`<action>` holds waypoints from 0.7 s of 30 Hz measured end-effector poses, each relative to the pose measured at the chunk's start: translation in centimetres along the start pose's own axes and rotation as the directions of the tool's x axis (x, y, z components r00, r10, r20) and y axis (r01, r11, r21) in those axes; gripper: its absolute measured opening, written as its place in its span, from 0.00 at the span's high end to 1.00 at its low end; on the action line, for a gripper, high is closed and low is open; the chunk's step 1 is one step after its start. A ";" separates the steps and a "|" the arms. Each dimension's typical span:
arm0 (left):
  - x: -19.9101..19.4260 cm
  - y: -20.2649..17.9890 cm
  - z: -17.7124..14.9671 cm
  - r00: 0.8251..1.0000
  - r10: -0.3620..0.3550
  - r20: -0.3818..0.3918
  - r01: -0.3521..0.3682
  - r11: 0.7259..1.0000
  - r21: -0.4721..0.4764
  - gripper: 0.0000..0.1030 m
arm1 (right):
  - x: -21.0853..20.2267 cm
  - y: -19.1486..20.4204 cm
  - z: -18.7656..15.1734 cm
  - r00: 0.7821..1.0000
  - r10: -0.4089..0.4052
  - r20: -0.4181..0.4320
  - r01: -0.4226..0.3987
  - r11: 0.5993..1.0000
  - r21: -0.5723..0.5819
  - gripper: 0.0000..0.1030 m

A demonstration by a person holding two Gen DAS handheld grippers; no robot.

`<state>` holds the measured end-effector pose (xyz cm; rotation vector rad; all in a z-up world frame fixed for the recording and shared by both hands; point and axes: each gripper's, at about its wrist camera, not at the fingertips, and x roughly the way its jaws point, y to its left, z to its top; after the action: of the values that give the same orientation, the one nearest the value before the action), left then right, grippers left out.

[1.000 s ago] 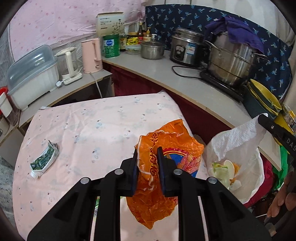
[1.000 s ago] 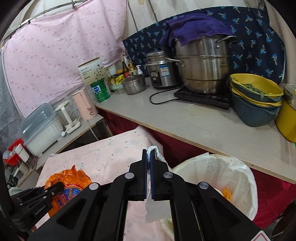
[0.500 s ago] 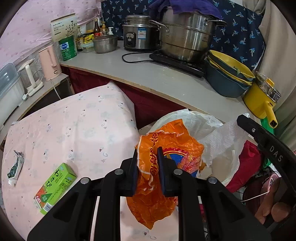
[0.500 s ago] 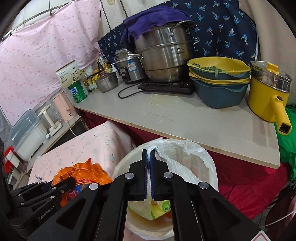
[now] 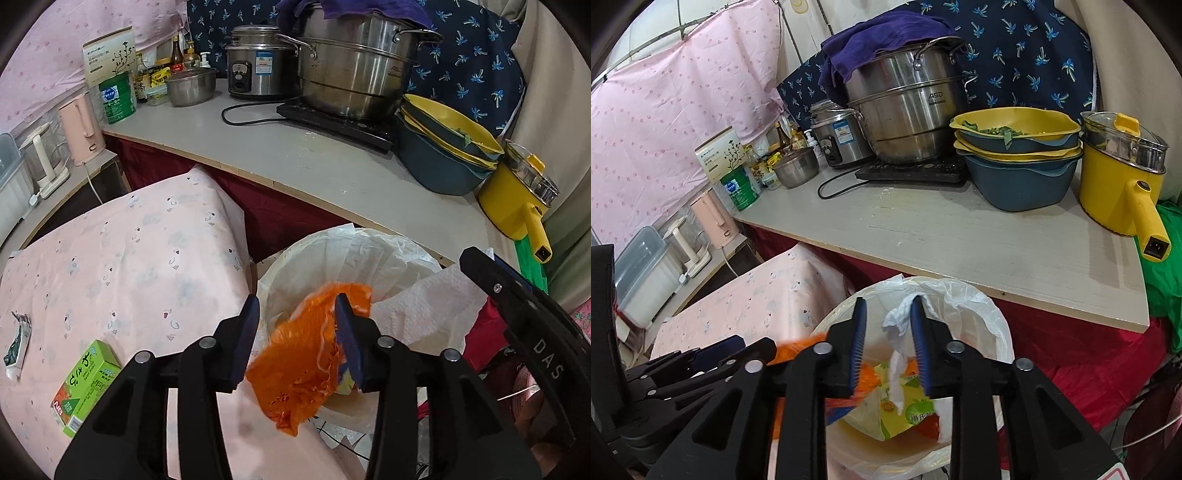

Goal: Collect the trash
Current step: 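Carry the orange bag and paper towel over the bin and open both grippers, then grasp the green sauce pouch with the left gripper while the right grasps the green wasabi box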

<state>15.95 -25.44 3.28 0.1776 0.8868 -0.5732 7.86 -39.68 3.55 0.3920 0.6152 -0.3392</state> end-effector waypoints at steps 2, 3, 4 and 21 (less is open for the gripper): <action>0.1 0.3 0.1 1.000 0.005 0.000 -0.005 1.000 -0.009 0.60 | 0.0 -0.1 0.1 1.000 0.000 0.002 0.000 1.000 0.002 0.71; 0.1 0.4 0.1 1.000 0.006 -0.001 -0.006 1.000 -0.013 0.60 | -0.1 -0.1 0.2 1.000 0.001 0.003 -0.001 1.000 0.002 0.69; 0.1 0.6 0.2 1.000 0.007 -0.001 -0.007 1.000 -0.018 0.60 | -0.1 0.0 0.3 1.000 0.002 0.004 -0.002 1.000 0.002 0.69; -1.4 3.6 -0.4 0.999 0.042 0.023 -0.041 0.997 -0.061 0.59 | 0.1 2.5 -0.5 1.000 0.023 -0.009 -0.023 0.999 -0.030 0.64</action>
<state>16.94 -21.68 3.76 0.1341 0.8737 -0.5085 8.77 -37.26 3.79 0.3715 0.6230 -0.3058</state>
